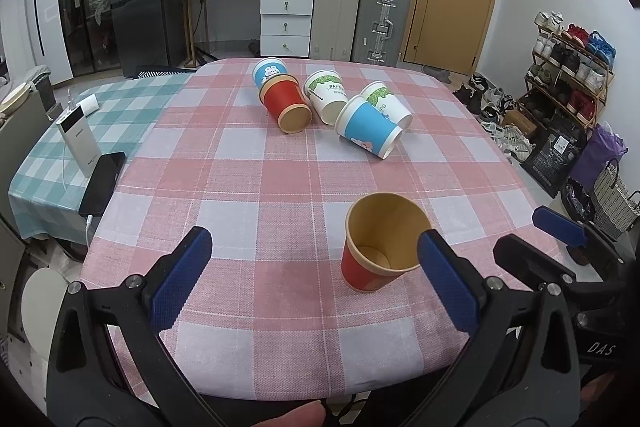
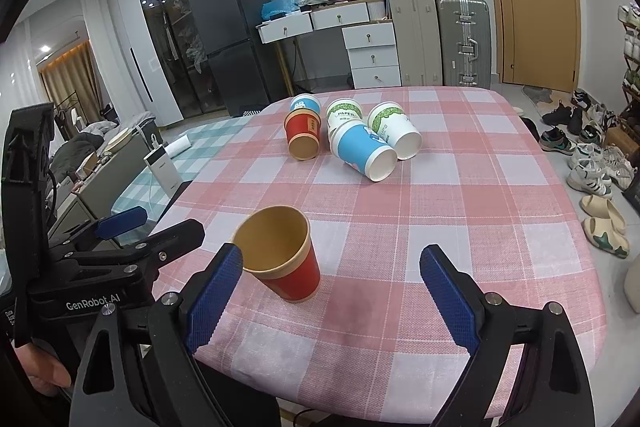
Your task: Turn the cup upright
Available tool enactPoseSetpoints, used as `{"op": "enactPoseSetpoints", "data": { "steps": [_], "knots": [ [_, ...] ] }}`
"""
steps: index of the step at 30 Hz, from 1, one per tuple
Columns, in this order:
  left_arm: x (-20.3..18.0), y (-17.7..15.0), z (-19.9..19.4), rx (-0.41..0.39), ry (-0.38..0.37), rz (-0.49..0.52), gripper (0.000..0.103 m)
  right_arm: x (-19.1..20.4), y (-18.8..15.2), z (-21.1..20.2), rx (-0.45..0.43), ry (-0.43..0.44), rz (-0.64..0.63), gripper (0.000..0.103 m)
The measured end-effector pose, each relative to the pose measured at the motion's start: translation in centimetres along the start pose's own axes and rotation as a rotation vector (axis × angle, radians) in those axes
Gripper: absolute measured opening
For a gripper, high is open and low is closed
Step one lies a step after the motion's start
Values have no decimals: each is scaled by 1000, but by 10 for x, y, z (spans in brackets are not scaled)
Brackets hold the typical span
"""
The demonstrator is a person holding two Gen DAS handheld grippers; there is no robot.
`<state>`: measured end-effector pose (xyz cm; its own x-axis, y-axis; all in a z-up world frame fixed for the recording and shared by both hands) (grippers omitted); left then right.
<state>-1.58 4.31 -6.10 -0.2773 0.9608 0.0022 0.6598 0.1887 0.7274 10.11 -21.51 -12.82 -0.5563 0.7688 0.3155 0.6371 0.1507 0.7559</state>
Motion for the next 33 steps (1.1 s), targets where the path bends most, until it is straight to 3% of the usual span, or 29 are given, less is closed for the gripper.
{"op": "enactPoseSetpoints", "data": {
  "steps": [33],
  "knots": [
    [3, 2, -3, -6, 17, -6, 103, 1, 2, 1, -10, -3, 1, 92]
  ]
}}
Point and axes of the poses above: each gripper's, at about its wrist camera, not at the fingertips, and z roughly the way its jaws point, x to its left, y to its top, the point moved 9 cm from there along z, roughly the way its jaws point, and after that the axes turned 8 degrees about y, right-handed, at the moved point
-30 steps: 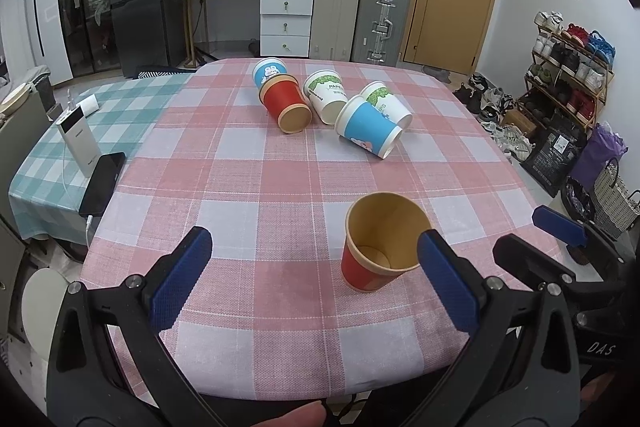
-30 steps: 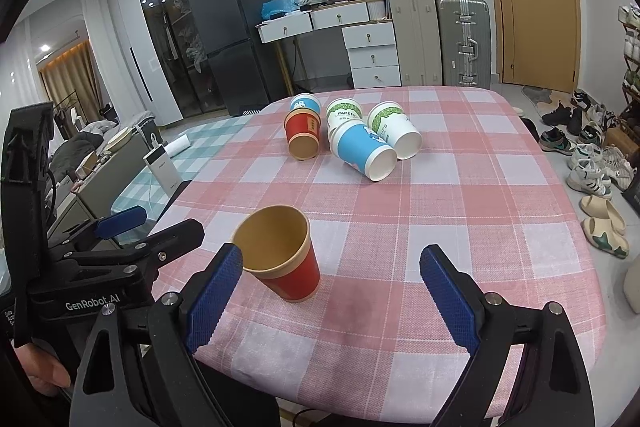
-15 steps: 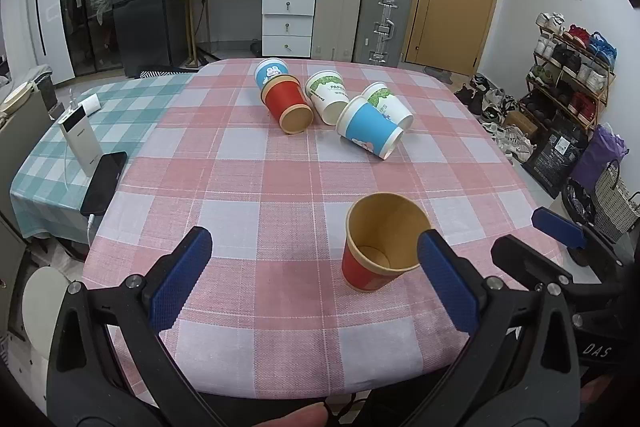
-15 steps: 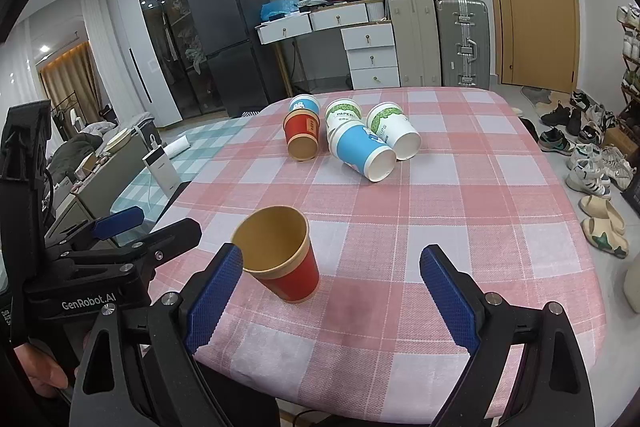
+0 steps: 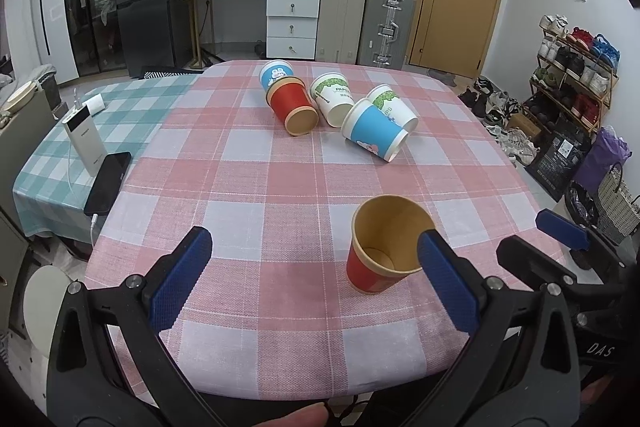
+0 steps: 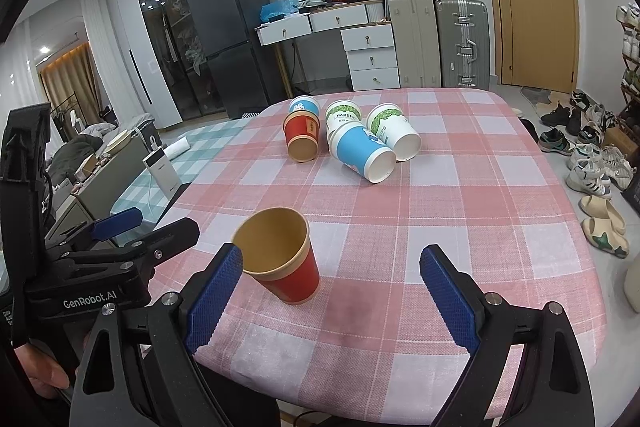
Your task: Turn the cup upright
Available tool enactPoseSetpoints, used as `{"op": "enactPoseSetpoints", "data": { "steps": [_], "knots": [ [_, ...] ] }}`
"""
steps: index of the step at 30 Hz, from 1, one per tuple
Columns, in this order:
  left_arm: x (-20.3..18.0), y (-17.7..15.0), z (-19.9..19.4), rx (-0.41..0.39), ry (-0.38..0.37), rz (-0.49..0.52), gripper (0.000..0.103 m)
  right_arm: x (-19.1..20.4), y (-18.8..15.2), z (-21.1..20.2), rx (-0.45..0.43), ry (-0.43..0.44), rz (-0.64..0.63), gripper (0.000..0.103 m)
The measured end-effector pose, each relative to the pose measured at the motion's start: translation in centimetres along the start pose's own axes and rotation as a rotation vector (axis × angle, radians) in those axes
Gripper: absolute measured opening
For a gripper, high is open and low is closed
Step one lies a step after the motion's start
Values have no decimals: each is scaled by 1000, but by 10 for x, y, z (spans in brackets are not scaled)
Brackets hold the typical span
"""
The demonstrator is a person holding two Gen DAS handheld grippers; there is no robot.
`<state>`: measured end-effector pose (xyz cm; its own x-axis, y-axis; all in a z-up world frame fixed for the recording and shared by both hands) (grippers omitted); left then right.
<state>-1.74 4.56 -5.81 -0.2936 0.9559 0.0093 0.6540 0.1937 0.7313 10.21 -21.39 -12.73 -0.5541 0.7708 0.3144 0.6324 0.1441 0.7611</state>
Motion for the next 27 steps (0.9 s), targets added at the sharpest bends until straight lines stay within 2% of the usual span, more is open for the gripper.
{"op": "enactPoseSetpoints", "data": {
  "steps": [27],
  "knots": [
    [0, -3, 1, -1, -3, 9, 103, 0, -1, 1, 0, 0, -3, 92]
  ]
}}
Point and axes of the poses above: each gripper's, at about its wrist camera, not at the fingertips, and z roughly the way its jaws point, x to its left, y to its top, the point moved 9 cm from there along z, roughly the way its jaws point, and after that the axes turned 8 degrees about y, right-handed, at the moved point
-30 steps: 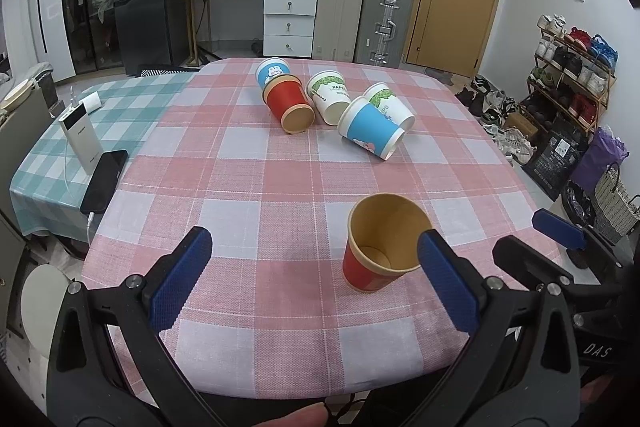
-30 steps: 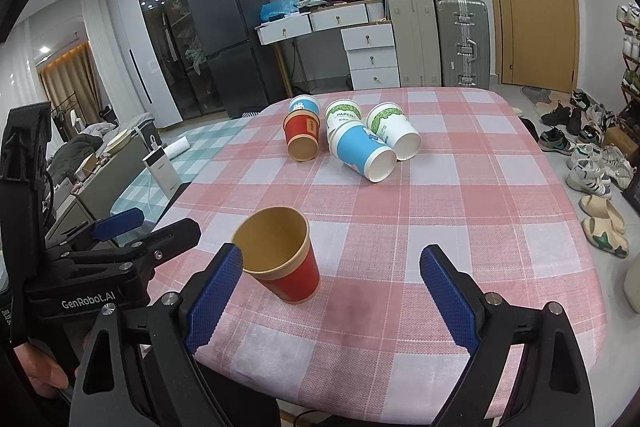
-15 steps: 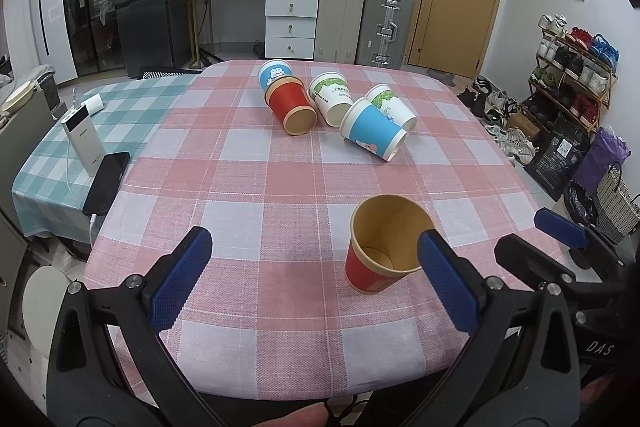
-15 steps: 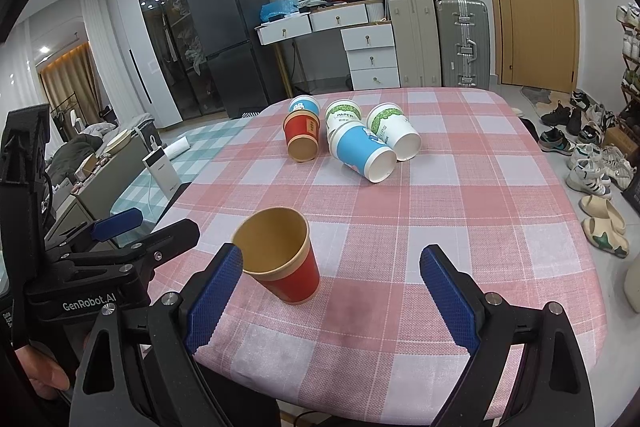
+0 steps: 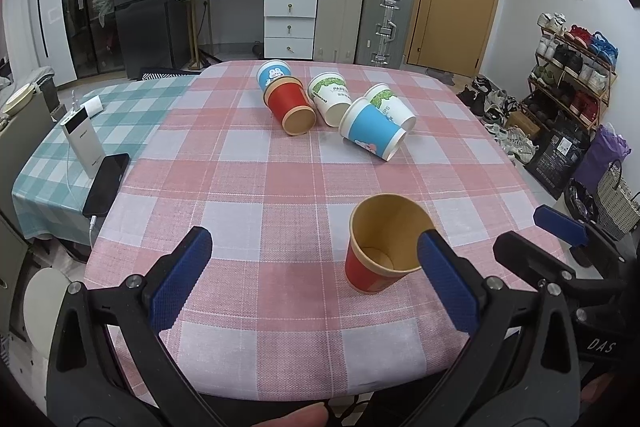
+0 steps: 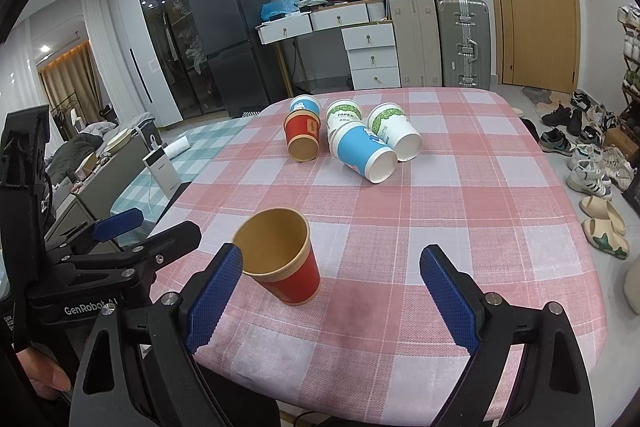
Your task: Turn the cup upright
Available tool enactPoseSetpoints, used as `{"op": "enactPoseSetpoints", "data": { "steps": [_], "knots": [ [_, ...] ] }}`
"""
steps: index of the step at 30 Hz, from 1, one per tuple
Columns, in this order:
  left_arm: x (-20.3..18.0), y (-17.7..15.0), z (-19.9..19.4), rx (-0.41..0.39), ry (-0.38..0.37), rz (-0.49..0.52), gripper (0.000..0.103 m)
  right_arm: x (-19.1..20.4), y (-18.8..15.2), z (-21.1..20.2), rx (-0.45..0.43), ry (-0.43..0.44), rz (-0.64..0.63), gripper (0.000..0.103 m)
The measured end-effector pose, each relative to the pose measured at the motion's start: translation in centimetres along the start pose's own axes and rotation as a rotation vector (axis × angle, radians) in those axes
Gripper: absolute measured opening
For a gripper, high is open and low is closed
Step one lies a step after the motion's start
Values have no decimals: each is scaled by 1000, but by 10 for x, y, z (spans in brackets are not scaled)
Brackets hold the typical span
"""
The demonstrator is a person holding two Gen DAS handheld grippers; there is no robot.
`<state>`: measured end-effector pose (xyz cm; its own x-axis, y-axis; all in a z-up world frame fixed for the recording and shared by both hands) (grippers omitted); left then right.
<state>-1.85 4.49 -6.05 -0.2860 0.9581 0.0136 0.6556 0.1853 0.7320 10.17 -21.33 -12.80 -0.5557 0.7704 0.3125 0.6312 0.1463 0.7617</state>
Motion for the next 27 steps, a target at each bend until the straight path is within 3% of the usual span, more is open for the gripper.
{"op": "enactPoseSetpoints", "data": {
  "steps": [27],
  "knots": [
    [-2, -1, 2, -3, 4, 3, 103, -4, -2, 0, 1, 0, 11, 92]
  ]
}}
Point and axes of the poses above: each gripper's, at about its wrist camera, not at the fingertips, and z roughly the way its jaws point, x to its left, y to its top, the point moved 9 cm from there along z, roughly the way its jaws point, and after that the axes turned 8 degrees about y, right-handed, at the moved point
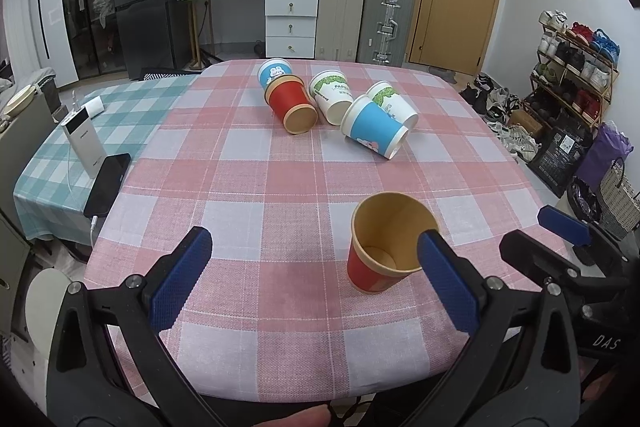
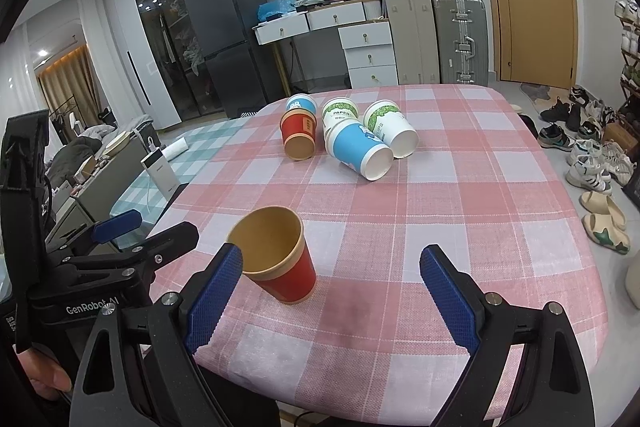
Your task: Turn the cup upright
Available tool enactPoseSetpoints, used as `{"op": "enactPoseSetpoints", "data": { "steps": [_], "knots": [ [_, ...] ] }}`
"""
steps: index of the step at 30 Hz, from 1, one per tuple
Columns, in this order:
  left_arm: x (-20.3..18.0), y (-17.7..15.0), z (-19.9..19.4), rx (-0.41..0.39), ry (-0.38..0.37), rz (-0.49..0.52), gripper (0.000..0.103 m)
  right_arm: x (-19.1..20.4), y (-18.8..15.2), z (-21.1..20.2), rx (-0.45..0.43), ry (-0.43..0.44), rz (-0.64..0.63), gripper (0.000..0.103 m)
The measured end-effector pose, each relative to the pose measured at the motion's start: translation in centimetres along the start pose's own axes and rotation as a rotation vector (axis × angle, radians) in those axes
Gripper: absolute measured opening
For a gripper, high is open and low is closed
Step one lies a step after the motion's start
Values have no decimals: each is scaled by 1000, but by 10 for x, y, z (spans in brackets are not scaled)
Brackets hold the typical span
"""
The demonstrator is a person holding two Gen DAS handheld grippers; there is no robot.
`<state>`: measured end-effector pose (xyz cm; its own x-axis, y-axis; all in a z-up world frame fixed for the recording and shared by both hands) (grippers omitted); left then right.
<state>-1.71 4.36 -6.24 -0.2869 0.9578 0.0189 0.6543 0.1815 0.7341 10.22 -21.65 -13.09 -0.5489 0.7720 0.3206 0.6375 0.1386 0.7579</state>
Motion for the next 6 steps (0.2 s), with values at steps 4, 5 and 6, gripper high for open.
{"op": "enactPoseSetpoints", "data": {
  "steps": [4, 5, 6],
  "knots": [
    [-1, 0, 0, -16, -3, 11, 103, 0, 0, 0, 0, -2, 2, 92],
    [-2, -1, 0, -17, -8, 12, 103, 0, 0, 0, -1, -2, 2, 92],
    [-2, -1, 1, -15, -10, 11, 103, -2, 0, -1, -1, -3, 5, 92]
  ]
}}
Point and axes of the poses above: each gripper's, at about its wrist camera, not at the fingertips, and z roughly the way its jaws point, x to its left, y to its top, the point moved 9 cm from there along z, roughly the way its jaws point, and after that the axes turned 8 degrees about y, right-handed, at the moved point
